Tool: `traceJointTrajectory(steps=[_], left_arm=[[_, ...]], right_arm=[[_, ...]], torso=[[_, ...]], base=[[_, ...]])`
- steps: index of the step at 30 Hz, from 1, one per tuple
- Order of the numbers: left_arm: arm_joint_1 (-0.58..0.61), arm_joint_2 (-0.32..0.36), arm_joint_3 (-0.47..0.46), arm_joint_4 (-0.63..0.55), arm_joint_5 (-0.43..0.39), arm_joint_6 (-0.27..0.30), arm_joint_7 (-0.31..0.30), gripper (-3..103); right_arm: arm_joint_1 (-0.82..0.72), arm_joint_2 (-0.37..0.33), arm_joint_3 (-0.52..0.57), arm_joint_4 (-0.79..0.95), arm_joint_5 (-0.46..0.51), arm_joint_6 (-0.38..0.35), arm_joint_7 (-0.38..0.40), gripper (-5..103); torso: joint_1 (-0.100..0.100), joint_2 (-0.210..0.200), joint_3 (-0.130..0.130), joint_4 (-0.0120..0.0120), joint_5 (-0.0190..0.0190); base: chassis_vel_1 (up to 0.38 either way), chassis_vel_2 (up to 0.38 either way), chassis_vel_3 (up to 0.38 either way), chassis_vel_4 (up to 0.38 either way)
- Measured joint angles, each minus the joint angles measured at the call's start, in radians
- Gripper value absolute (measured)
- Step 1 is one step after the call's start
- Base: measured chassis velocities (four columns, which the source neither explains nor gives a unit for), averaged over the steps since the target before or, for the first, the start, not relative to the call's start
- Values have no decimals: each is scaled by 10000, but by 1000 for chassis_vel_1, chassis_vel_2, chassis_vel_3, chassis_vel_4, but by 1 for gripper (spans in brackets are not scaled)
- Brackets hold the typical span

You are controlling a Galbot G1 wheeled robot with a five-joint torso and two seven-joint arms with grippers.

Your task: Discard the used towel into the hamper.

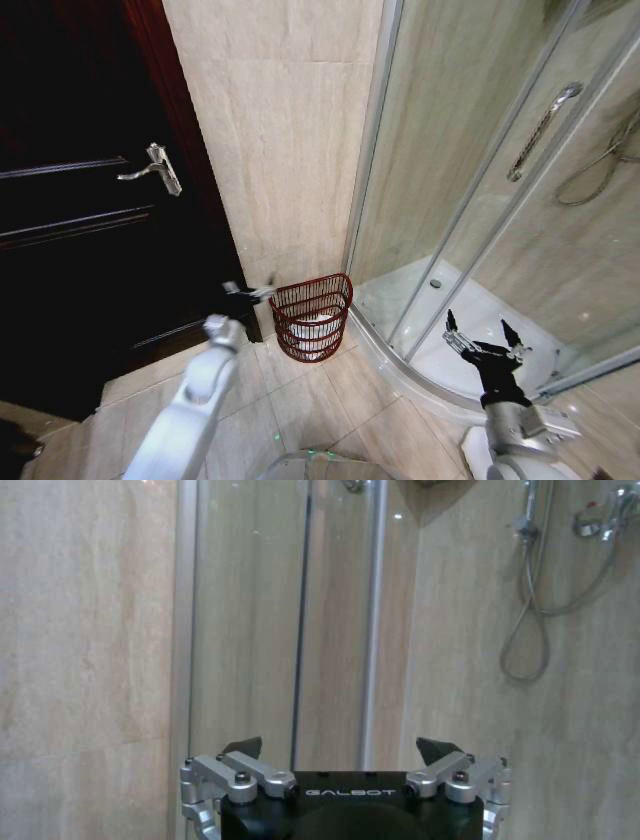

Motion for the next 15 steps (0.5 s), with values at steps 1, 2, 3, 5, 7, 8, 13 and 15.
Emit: traceJointTrajectory(steps=[1,2,3,5,7,8,13,15], left_arm=[[488,-96,-491,-268,-148,-130,0,100],[782,-131,-703,-416,-269,-203,24,100],[998,-158,-823,-535,-367,-255,62,100],[1468,-193,-989,-833,-683,-379,197,100],[1579,-196,-1017,-940,-757,-411,225,100],[1660,-190,-1034,-1041,-818,-428,268,100],[1684,-87,-901,-1185,-920,-374,420,100],[1654,-77,-876,-1176,-919,-364,425,100]], right_arm=[[-18,-27,0,0,10,63,-65,100],[-26,-26,-21,0,3,93,-96,100],[-32,-9,-58,0,-17,126,-132,100],[-47,117,-143,-5,-156,238,-250,100],[-57,186,-177,-6,-243,302,-299,100],[-66,227,-210,-7,-306,354,-323,100],[-110,259,-239,1,-393,481,-358,100],[-110,259,-229,1,-393,499,-358,100]], torso=[[0,1,0,-2,0],[0,0,0,-1,-1],[0,0,0,-1,0],[0,0,0,-3,0],[0,0,0,-2,-1],[0,0,0,-5,0],[0,0,1,-4,-1],[0,-1,1,-4,-1]], base=[[0,0,0,0],[0,0,0,0],[0,0,0,0],[0,0,0,0],[0,0,0,0],[0,0,0,0],[0,0,0,0],[0,0,0,0]])
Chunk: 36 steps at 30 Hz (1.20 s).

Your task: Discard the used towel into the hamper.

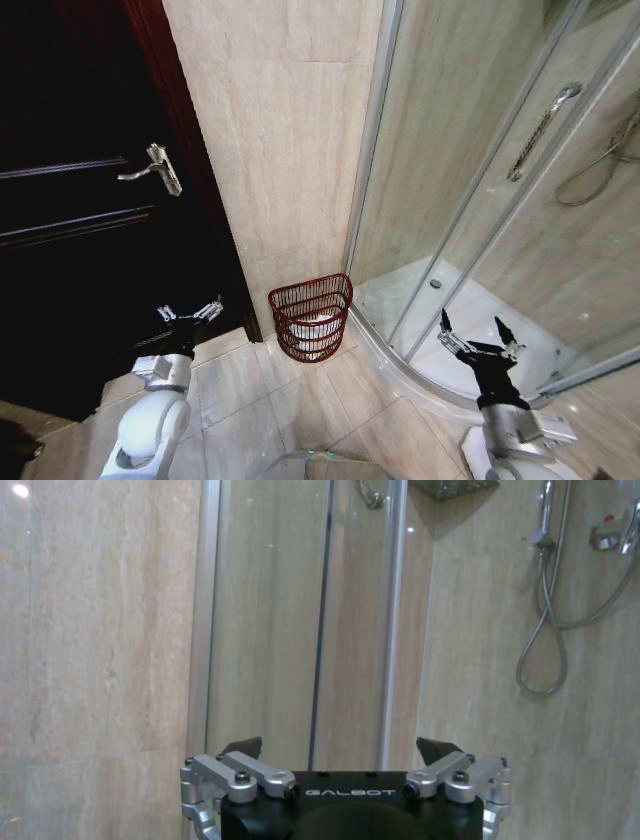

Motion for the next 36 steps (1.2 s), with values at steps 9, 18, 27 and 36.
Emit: traceJointTrajectory(steps=[9,18,27,36], left_arm=[[-261,97,238,171,-23,138,13,100],[-267,75,354,130,-15,279,-14,100],[-449,94,435,270,120,19,-36,100],[-566,104,625,454,173,-290,-35,100]], right_arm=[[113,6,51,27,0,-31,21,100],[132,12,64,-47,11,2,78,100],[109,12,110,-72,58,46,111,100],[91,8,167,-132,86,296,174,100]], torso=[[1,-1,0,3,1],[1,-1,0,2,2],[1,-1,0,2,2],[1,-1,1,2,2]], base=[[0,0,0,0],[0,0,0,0],[0,0,0,0],[0,0,0,0]])
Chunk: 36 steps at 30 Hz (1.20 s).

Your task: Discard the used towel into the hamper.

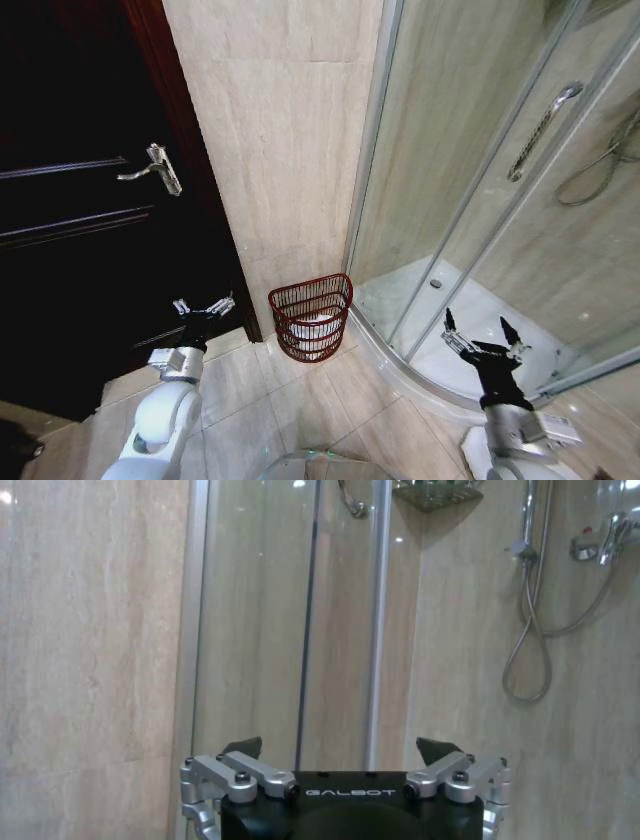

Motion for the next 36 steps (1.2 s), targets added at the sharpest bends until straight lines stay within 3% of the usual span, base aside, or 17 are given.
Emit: traceJointTrajectory(steps=[36], left_arm=[[-76,145,210,225,64,-286,16,100]], right_arm=[[-113,-1,-5,-212,-185,90,40,100]], torso=[[0,0,0,-1,0]], base=[[64,-60,-60,60]])
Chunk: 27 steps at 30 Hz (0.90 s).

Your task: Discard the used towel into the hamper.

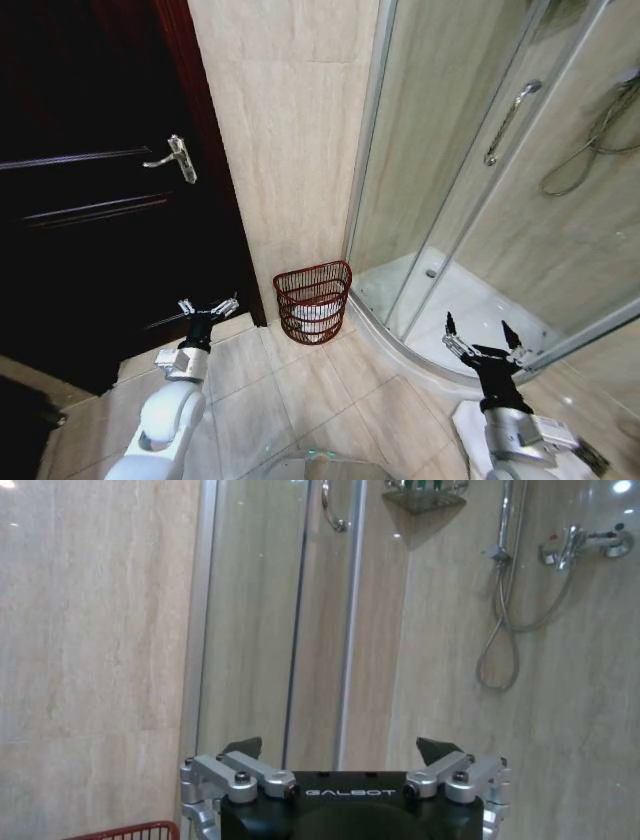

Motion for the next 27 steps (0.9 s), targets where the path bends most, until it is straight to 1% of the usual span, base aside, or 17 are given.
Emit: traceJointTrajectory(steps=[14,27], left_arm=[[-7,-16,22,50,44,-66,2,100],[-3,-76,228,93,225,-154,6,100]], right_arm=[[19,0,5,-49,18,7,-8,100],[-119,0,68,-96,100,176,-13,100]], torso=[[-1,0,0,0,1],[-1,0,0,2,0]], base=[[104,-104,-94,108],[98,-99,-100,96]])
